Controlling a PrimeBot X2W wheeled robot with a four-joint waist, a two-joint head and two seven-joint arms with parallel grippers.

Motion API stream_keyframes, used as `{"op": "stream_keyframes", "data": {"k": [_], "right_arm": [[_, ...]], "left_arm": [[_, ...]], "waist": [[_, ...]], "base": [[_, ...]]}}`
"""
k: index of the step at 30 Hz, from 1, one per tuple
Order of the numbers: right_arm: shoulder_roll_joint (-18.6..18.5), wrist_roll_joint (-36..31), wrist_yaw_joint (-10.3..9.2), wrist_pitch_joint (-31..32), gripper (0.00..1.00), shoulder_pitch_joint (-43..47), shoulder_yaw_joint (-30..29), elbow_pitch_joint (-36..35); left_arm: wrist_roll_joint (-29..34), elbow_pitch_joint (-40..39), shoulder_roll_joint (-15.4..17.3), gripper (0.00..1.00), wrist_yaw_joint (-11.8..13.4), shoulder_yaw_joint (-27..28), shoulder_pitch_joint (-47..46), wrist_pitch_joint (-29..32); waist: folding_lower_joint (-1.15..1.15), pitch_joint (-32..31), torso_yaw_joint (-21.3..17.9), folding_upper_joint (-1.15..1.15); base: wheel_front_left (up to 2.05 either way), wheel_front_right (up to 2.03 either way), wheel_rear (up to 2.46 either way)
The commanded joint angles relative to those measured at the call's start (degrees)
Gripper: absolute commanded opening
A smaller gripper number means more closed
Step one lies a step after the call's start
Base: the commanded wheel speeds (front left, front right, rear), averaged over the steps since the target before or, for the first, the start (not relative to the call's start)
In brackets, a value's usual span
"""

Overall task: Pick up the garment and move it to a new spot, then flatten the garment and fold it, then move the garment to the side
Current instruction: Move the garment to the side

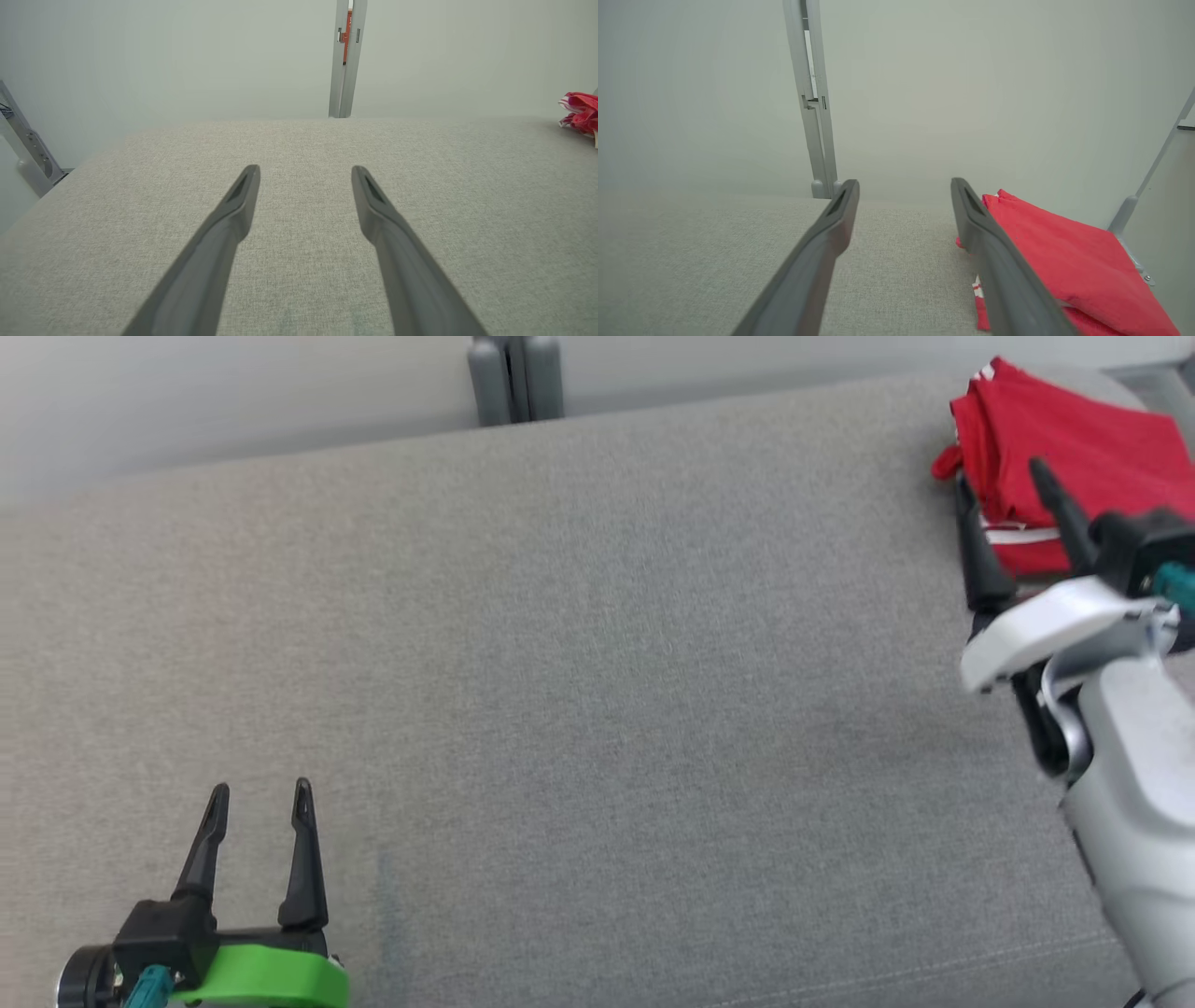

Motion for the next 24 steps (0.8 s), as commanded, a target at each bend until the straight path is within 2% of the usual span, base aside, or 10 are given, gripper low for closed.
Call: {"op": "stream_keyframes", "data": {"k": [1,11,24], "right_arm": [[1.1,-0.5,-0.13,-0.1,1.0,3.2,-0.9,-1.2],[6.7,-1.5,-0.12,-0.1,1.0,18.4,-4.5,-6.7],[11.7,-4.9,-0.12,-0.1,1.0,30.6,-7.1,-16.6]], "left_arm": [[-0.2,0.3,0.1,1.0,0.1,0.2,1.2,-0.1],[-0.4,2.1,-0.1,1.0,-0.1,0.4,3.1,-0.1],[-0.7,3.9,0.5,1.0,0.0,1.0,3.9,-0.1]], "waist": [[0.01,-5.0,2.3,0.0],[0.01,-8.7,4.1,0.0],[0.01,-11.5,4.4,0.0]], "base": [[0.0,0.0,0.0],[0.0,0.0,0.0],[0.0,0.0,0.0]]}}
